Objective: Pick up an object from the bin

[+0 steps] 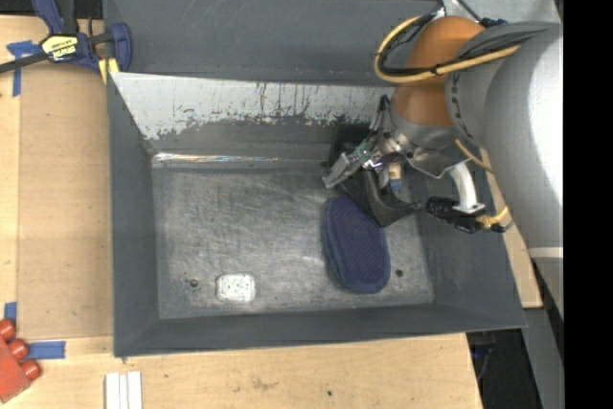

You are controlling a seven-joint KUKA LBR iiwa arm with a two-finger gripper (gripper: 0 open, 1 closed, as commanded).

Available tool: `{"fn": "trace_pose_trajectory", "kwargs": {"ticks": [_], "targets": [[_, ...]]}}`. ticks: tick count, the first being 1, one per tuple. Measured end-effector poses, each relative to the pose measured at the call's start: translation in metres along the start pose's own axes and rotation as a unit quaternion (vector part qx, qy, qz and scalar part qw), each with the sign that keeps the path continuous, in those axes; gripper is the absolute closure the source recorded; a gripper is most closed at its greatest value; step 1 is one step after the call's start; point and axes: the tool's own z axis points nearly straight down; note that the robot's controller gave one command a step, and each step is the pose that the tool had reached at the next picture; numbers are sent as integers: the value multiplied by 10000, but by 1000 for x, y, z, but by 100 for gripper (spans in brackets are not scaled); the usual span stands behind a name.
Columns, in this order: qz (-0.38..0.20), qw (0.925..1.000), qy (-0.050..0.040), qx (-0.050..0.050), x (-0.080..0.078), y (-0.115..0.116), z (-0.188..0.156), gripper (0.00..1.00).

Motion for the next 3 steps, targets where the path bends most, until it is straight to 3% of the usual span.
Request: {"fn": "trace_pose_trajectory", "kwargs": {"ticks": [1, 2, 3], "targets": [[0, 10000, -4, -1, -1, 0, -1, 100], [-14, 10000, -8, 66, -1, 1, -78, 100], [-28, 10000, -3, 80, -1, 1, -117, 100]]}}
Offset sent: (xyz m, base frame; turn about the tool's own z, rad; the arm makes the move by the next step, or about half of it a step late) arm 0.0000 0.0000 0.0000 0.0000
